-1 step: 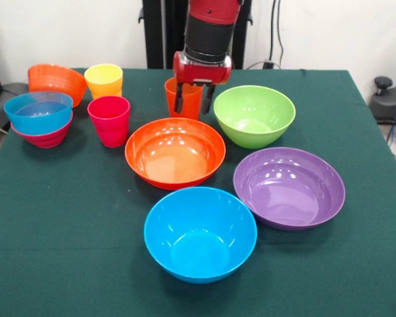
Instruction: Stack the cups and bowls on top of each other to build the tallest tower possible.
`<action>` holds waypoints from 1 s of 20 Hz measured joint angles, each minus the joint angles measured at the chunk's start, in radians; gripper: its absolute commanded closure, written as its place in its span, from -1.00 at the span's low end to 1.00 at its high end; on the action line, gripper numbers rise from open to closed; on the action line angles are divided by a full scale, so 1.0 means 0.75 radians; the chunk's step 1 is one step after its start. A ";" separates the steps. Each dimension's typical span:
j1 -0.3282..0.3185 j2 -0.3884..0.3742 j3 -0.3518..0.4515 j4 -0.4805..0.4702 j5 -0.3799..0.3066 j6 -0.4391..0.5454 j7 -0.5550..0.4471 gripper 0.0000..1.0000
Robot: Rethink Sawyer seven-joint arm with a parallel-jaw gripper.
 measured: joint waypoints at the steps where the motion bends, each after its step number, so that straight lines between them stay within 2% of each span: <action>1: -0.001 -0.001 0.000 0.001 0.000 0.000 0.000 -1.00; 20: -0.082 -0.081 0.099 0.061 0.000 0.000 0.000 -1.00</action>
